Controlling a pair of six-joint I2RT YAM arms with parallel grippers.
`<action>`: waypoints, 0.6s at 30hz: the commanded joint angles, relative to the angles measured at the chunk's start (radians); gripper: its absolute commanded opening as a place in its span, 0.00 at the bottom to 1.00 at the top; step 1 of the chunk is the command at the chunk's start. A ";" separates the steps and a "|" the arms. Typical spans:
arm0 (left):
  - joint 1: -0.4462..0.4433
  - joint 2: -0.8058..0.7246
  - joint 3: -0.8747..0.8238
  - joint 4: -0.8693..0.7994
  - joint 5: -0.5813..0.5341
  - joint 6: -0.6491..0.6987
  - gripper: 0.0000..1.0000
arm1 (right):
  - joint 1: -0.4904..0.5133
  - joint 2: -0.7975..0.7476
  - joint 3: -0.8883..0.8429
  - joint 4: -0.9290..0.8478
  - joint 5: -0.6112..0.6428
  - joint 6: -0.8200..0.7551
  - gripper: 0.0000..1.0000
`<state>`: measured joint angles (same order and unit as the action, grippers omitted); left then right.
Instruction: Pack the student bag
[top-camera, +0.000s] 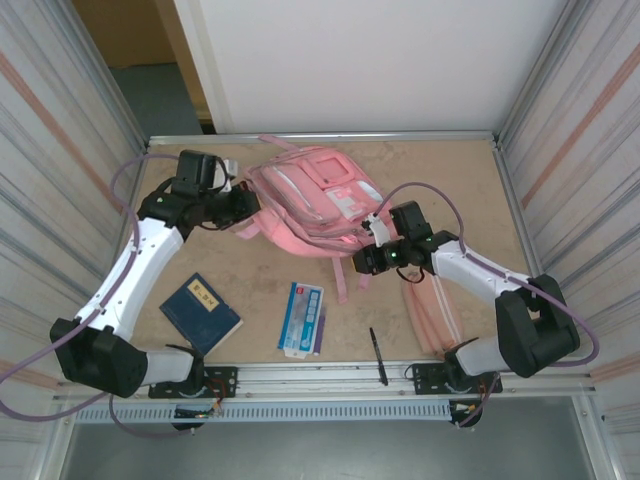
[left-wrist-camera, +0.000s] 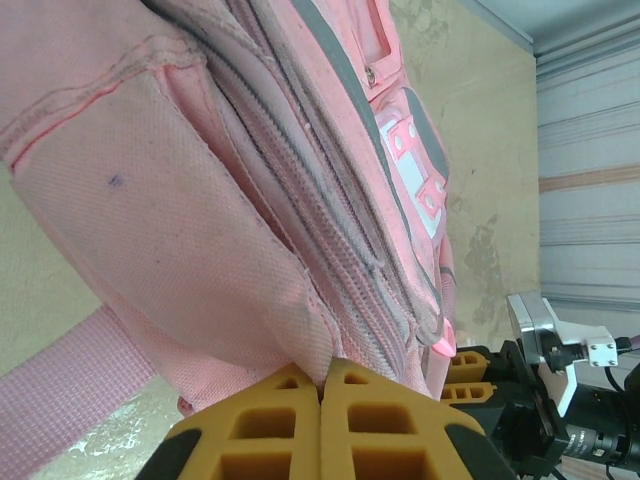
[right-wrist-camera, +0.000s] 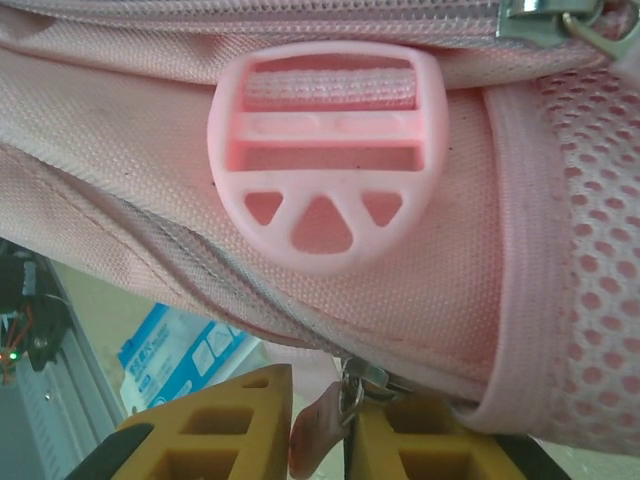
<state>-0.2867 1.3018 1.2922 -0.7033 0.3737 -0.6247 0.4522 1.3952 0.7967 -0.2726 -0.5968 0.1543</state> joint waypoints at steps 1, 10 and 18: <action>0.010 -0.013 0.027 0.074 0.040 0.004 0.00 | -0.005 0.013 0.023 -0.065 0.015 -0.022 0.13; 0.009 -0.014 0.035 0.072 0.059 0.010 0.00 | -0.037 -0.004 0.033 -0.074 -0.033 0.014 0.05; 0.009 -0.018 0.023 0.080 0.066 0.001 0.00 | -0.037 -0.018 0.017 -0.048 -0.025 0.023 0.10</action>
<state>-0.2806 1.3018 1.2922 -0.6987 0.3931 -0.6250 0.4164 1.3998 0.8024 -0.3222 -0.6090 0.1711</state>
